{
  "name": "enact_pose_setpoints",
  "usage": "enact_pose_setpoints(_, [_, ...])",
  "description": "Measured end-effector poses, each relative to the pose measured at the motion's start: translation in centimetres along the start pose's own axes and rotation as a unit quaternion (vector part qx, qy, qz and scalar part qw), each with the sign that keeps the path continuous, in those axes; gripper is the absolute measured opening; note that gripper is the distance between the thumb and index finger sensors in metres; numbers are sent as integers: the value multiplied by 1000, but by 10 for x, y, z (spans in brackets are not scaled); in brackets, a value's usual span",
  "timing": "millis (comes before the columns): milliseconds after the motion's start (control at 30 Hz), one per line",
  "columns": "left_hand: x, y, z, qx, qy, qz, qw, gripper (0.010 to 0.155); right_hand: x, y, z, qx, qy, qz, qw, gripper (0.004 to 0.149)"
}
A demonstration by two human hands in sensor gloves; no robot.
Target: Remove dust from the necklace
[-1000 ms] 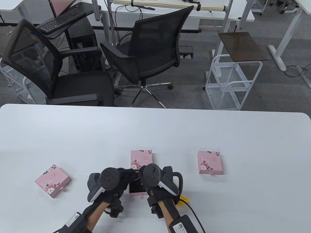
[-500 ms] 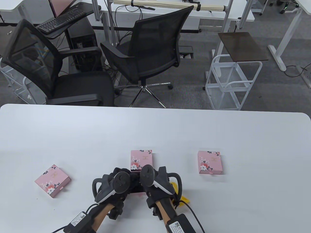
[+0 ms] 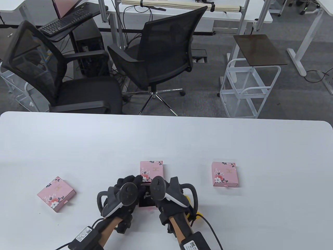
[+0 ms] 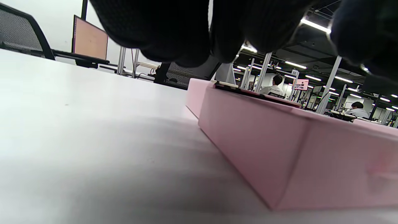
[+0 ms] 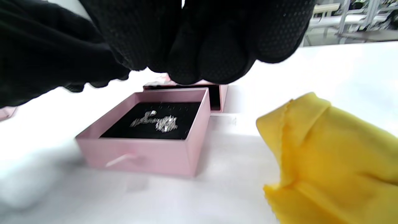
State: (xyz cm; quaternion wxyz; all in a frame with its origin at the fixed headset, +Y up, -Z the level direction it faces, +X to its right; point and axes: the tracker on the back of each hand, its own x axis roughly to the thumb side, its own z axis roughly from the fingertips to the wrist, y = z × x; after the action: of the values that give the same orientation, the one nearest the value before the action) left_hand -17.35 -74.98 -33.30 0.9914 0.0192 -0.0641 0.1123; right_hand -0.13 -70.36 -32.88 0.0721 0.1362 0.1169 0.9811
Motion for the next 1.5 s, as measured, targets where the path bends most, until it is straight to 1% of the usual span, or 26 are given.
enact_pose_setpoints(33, [-1,-1,-1,-6,-1,5,1000,53,1,1,0,14,-1,5,1000,40])
enact_pose_setpoints(167, [-4,-9,-7,-88,-15,26,996,56,10,12,3,47,-8,41,998,44])
enact_pose_setpoints(333, [-6,-16,-11,-117,-28,32,992,58,13,18,8,45,-8,77,996,49])
enact_pose_setpoints(367, [-5,-17,-11,-122,-33,36,991,58,13,19,10,36,-8,88,995,50])
enact_pose_setpoints(433, [-4,-18,-12,-128,-40,37,990,58,12,24,11,28,-6,94,995,49])
enact_pose_setpoints(533, [-2,-19,-12,-135,-53,40,989,59,11,33,9,50,-3,93,994,51])
enact_pose_setpoints(733, [-4,-26,-16,-156,-53,34,986,59,9,38,7,29,11,105,994,50])
enact_pose_setpoints(900, [-5,-26,-16,-153,-50,42,986,58,11,45,5,7,18,141,990,43])
enact_pose_setpoints(1000, [-5,-26,-16,-154,-49,43,986,58,12,45,4,6,15,150,989,42])
enact_pose_setpoints(1167, [-7,-25,-16,-155,-46,58,985,57,11,45,5,-19,12,155,988,41])
enact_pose_setpoints(1500, [-9,-25,-16,-153,-43,62,985,56,7,41,7,-48,10,141,989,40])
